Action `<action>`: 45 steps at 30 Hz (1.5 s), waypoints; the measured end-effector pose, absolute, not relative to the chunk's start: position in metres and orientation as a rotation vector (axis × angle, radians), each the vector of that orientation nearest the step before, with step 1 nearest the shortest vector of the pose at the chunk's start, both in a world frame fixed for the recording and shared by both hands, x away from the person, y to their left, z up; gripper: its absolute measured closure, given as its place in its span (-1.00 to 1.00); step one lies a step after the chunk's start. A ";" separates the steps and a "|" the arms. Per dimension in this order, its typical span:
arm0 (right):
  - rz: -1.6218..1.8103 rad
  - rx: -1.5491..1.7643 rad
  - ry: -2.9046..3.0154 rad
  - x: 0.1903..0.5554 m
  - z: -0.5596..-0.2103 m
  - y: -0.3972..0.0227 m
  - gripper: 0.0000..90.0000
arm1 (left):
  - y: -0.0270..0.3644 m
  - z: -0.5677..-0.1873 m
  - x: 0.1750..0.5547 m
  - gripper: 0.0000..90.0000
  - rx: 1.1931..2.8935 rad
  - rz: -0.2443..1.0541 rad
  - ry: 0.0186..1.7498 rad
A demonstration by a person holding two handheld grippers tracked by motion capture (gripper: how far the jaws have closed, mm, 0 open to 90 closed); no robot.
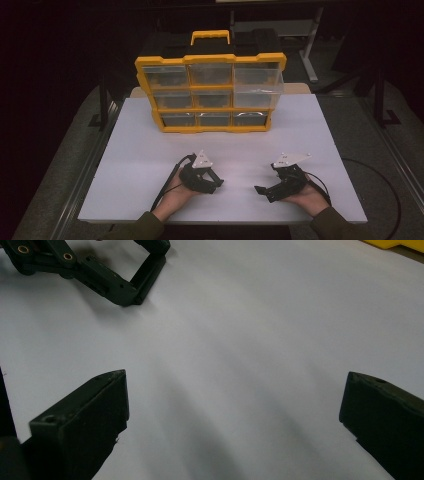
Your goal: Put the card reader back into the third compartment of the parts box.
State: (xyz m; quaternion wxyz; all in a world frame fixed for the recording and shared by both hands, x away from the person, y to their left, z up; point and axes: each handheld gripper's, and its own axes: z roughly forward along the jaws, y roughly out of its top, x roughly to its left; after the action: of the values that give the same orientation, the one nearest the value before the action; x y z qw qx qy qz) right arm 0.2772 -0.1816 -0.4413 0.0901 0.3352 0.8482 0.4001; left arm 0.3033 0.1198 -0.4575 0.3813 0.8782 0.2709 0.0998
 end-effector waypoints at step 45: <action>1.193 0.980 2.508 0.277 -0.442 -0.182 -1.00 | 0.155 -0.417 0.322 -0.33 2.197 0.092 0.552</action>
State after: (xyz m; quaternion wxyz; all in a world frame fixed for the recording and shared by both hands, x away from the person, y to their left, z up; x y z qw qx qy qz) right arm 0.2767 -0.1816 -0.4423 0.0982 0.3311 0.8475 0.4031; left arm 0.3220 0.1547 -0.4167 0.4236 0.8778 0.2205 0.0369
